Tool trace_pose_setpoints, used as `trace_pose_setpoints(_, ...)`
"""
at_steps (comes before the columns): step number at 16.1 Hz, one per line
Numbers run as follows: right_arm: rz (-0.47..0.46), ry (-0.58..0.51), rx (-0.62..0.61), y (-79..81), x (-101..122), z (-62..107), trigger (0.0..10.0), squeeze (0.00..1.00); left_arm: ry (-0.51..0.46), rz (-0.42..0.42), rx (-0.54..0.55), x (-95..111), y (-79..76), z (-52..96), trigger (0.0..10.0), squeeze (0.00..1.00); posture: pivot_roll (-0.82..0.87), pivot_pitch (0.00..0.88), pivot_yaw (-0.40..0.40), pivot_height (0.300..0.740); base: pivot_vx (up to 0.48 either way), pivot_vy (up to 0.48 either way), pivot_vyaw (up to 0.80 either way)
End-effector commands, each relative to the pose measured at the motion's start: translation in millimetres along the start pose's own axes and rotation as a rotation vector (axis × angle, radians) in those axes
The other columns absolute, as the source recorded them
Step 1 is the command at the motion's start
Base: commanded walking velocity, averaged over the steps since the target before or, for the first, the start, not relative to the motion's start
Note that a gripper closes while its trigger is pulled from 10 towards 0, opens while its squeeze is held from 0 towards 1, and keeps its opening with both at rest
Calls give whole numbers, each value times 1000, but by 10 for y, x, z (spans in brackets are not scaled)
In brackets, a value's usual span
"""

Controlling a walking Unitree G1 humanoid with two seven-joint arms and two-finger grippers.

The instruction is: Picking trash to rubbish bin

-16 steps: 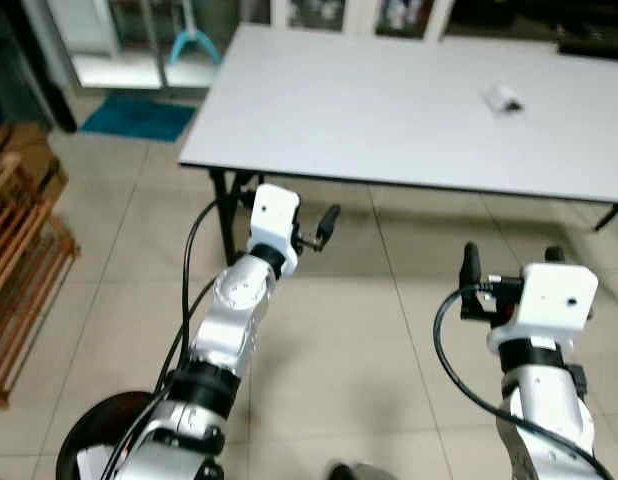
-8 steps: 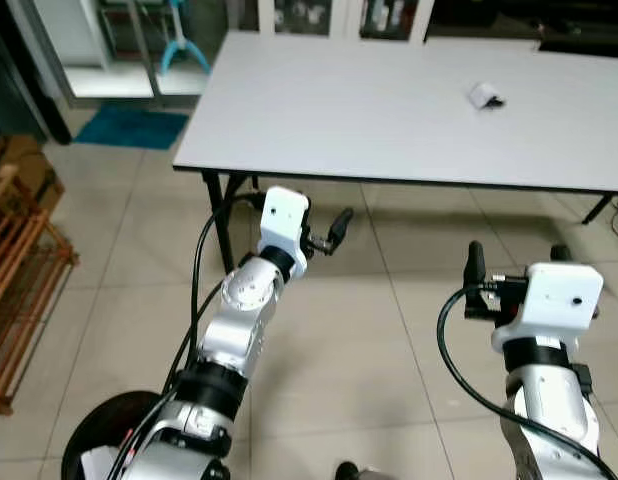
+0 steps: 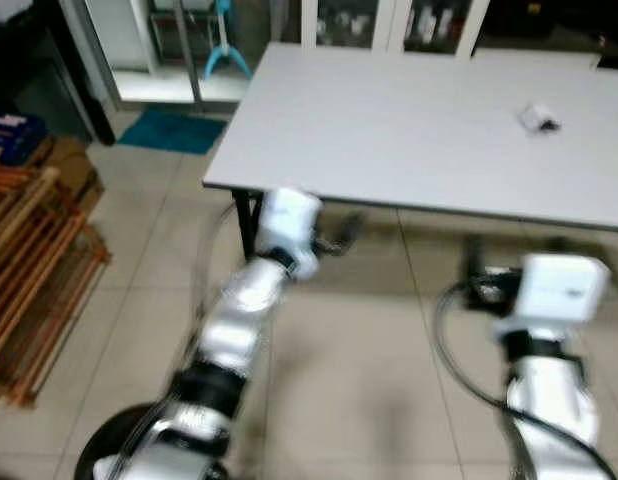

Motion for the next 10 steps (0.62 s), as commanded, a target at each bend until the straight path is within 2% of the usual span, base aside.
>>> trace_pose_setpoints(1,28,6,-24,-88,-19,1,10000,0,-29,8,-47,89,-160,-72,10000,0,54,79,-28,740,480,0,0)
trace_pose_setpoints(6,36,-9,-5,-35,6,-48,10000,0,-23,12,-65,68,-205,-61,10000,0,58,77,-27,740,480,0,0)
trace_pose_setpoints(10,31,10,-4,-35,-58,-53,10000,0,10,15,-49,18,-187,-71,10000,0,62,77,-27,740,418,0,0)
Point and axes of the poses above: a point about 5 cm out from each wrist's last joint towards the gripper, its own z axis pointing back from the gripper into the wrist, its own x axis along the axis of the wrist's last joint, y = z × x, the point moved 4 cm from there along -z, pointing out of the wrist towards the gripper, and after that the axes turned 10 degrees about -z, right-handed, at the moved point
